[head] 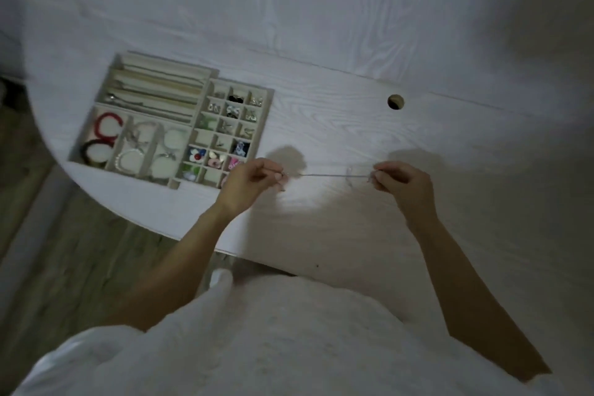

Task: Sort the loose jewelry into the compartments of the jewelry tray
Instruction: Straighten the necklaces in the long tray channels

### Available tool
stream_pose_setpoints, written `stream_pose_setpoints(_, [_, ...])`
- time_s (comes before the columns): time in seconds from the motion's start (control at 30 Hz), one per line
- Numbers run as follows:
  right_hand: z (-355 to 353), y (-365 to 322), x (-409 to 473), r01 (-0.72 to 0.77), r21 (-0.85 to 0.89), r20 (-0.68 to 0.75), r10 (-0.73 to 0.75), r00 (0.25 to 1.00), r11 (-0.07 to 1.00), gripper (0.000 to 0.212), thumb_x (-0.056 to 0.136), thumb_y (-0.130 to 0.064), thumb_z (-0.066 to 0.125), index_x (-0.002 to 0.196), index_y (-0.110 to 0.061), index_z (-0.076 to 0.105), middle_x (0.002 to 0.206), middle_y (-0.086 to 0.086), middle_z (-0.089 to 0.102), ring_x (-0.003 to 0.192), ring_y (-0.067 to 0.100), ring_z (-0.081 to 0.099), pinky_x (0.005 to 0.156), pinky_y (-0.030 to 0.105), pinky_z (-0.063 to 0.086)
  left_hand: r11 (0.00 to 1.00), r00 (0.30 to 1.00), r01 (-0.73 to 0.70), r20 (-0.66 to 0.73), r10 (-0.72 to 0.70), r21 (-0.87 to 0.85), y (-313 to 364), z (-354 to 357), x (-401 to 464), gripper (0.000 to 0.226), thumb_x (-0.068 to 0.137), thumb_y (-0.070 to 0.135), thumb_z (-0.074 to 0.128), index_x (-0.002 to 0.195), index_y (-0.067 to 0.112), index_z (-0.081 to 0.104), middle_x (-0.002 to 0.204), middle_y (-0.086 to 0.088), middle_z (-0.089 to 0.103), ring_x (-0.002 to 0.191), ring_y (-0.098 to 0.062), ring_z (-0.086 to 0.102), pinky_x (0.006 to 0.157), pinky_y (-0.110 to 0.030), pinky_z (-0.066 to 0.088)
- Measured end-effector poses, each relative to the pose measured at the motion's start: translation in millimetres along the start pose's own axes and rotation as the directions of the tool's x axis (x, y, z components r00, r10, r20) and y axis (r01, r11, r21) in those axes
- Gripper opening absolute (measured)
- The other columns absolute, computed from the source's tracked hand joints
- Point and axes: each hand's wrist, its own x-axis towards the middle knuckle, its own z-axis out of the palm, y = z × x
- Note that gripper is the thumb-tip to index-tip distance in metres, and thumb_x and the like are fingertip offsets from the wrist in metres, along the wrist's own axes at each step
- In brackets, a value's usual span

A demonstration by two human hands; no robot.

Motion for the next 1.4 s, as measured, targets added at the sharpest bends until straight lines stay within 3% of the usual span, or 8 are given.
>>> stream_pose_setpoints(0.1, [35, -14, 10, 0.114, -0.258, 0.172, -0.071, 0.983, 0.959, 0.015, 0.08, 0.001, 0.07, 0.087, -0.013, 0.071, 0.079, 0.007, 0.071, 0.073, 0.019, 0.069, 0.074, 0.027, 0.056, 0.999, 0.997, -0.013, -0.075, 0.016, 0.043, -11, -51, -2, 0.016, 0.087, 0.003, 0.066, 0.089, 0.018, 0.072, 0.079, 0.005, 0.073, 0.071, -0.012, 0.068, 0.07, -0.032, 0.056])
stream_pose_setpoints(0.2, [83, -37, 26, 0.206, -0.391, 0.262, -0.106, 0.959, 0.897, 0.014, 0.081, -0.002, 0.071, 0.086, -0.015, 0.072, 0.078, 0.0, 0.071, 0.068, 0.009, 0.066, 0.069, 0.015, 0.053, 0.987, 0.995, -0.087, -0.03, 0.092, 0.139, -23, -118, 3, 0.021, 0.089, 0.005, 0.064, 0.097, 0.022, 0.075, 0.091, 0.007, 0.074, 0.085, -0.011, 0.069, 0.075, -0.021, 0.053])
stream_pose_setpoints(0.37, [187, -70, 55, 0.3, -0.413, 0.318, -0.173, 0.932, 0.86, 0.01, 0.085, -0.007, 0.066, 0.082, -0.016, 0.067, 0.079, -0.002, 0.067, 0.07, 0.003, 0.061, 0.066, 0.011, 0.047, 0.979, 0.982, -0.131, -0.118, 0.15, 0.157, -37, -226, 29, 0.022, 0.089, 0.007, 0.065, 0.095, 0.027, 0.072, 0.091, 0.007, 0.073, 0.086, -0.009, 0.067, 0.079, -0.024, 0.052])
stream_pose_setpoints(0.57, [302, -97, 86, 0.084, -0.094, 0.253, -0.058, 0.966, 0.992, 0.008, 0.091, -0.002, 0.058, 0.087, -0.007, 0.064, 0.076, 0.012, 0.066, 0.064, 0.015, 0.064, 0.063, 0.024, 0.055, 0.969, 0.942, -0.136, -0.277, 0.191, 0.206, -52, -323, 85, 0.017, 0.086, 0.01, 0.069, 0.085, 0.027, 0.067, 0.078, 0.004, 0.069, 0.074, -0.004, 0.064, 0.073, -0.015, 0.049])
stream_pose_setpoints(0.73, [352, -93, 120, 0.094, -0.235, 0.168, -0.055, 0.984, 0.968, 0.005, 0.09, -0.014, 0.062, 0.088, -0.014, 0.067, 0.071, 0.001, 0.065, 0.062, 0.011, 0.059, 0.064, 0.028, 0.049, 0.91, 0.935, -0.128, -0.258, 0.244, 0.395, -66, -369, 133, 0.008, 0.087, 0.014, 0.069, 0.087, 0.022, 0.069, 0.081, 0.014, 0.066, 0.07, 0.008, 0.058, 0.066, -0.007, 0.042])
stream_pose_setpoints(1.03, [373, -88, 150, 0.48, -0.59, 0.25, -0.419, 0.873, 0.649, 0.013, 0.091, -0.017, 0.06, 0.096, -0.013, 0.072, 0.089, 0.004, 0.068, 0.077, 0.015, 0.057, 0.074, 0.027, 0.045, 0.72, 0.916, -0.259, -0.073, 0.395, 0.644, -72, -406, 187, 0.013, 0.089, 0.019, 0.066, 0.099, 0.022, 0.075, 0.091, 0.008, 0.068, 0.066, -0.004, 0.05, 0.063, -0.013, 0.035])
stream_pose_setpoints(1.27, [374, -80, 160, 0.555, -0.709, 0.378, -0.429, 0.82, 0.436, 0.012, 0.09, -0.017, 0.06, 0.092, -0.012, 0.071, 0.082, 0.005, 0.065, 0.076, 0.014, 0.047, 0.066, 0.025, 0.033, 0.591, 0.906, -0.306, 0.038, 0.421, 0.746, -78, -408, 203, 0.011, 0.087, 0.024, 0.069, 0.098, 0.024, 0.073, 0.089, -0.001, 0.07, 0.074, -0.014, 0.054, 0.067, -0.026, 0.036])
stream_pose_setpoints(1.4, [370, -69, 159, 0.611, -0.765, 0.469, -0.474, 0.746, 0.205, 0.012, 0.087, -0.013, 0.063, 0.092, -0.008, 0.074, 0.087, 0.011, 0.064, 0.079, 0.028, 0.053, 0.065, 0.03, 0.039, 0.483, 0.862, -0.403, 0.145, 0.485, 0.777, -84, -407, 206, 0.016, 0.089, 0.021, 0.066, 0.103, 0.023, 0.074, 0.092, -0.003, 0.072, 0.083, -0.022, 0.058, 0.066, -0.03, 0.044])
